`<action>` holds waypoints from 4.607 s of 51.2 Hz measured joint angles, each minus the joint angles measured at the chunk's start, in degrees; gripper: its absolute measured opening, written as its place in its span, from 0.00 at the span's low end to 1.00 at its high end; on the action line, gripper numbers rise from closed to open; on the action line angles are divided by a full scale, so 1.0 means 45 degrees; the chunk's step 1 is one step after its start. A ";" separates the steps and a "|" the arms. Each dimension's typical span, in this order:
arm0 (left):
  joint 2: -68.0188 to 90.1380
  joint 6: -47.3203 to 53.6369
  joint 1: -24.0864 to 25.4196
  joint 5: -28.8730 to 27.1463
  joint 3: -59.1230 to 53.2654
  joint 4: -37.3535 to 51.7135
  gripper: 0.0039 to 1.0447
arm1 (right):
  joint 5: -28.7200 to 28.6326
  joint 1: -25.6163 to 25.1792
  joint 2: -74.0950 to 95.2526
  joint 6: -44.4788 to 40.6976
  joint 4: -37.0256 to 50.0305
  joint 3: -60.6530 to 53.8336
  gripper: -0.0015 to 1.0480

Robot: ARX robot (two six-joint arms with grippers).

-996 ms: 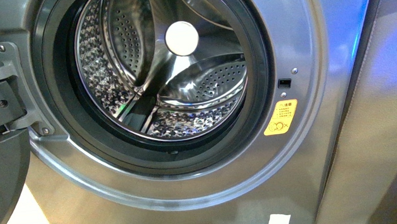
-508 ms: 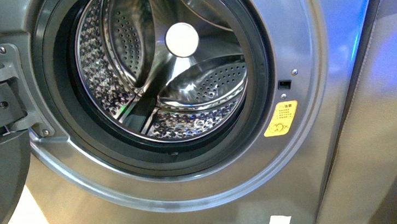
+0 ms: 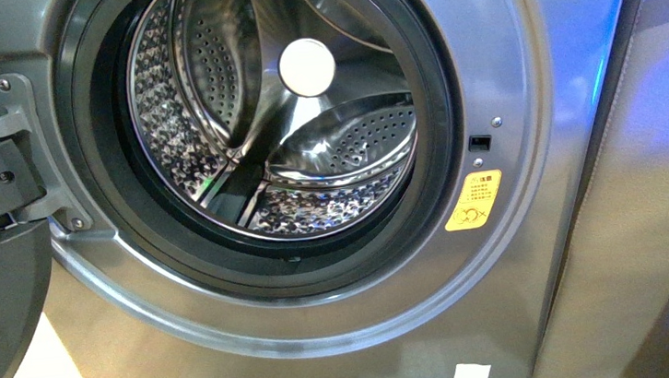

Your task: Put clothes into washing machine

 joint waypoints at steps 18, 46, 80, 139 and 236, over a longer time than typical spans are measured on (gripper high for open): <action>0.0000 0.0000 0.0000 0.0000 0.0000 0.0000 0.94 | 0.0058 -0.0029 0.0136 -0.0126 -0.0024 0.0063 0.93; 0.0000 0.0000 0.0000 0.0000 0.0000 0.0000 0.94 | 0.0078 -0.0097 0.0228 -0.0151 -0.0024 0.0141 0.93; 0.0000 0.0000 0.0000 0.0000 0.0000 0.0000 0.94 | 0.0058 0.0199 0.0058 -0.0209 0.0588 -0.0364 0.93; 0.0000 0.0000 0.0000 0.0000 0.0000 0.0000 0.94 | -0.0593 -0.0010 -0.2021 0.0316 0.0869 -0.1894 0.10; 0.0000 0.0000 0.0000 0.0000 0.0000 0.0000 0.94 | -0.4668 0.7125 -2.0793 0.4804 -0.3147 0.5440 0.09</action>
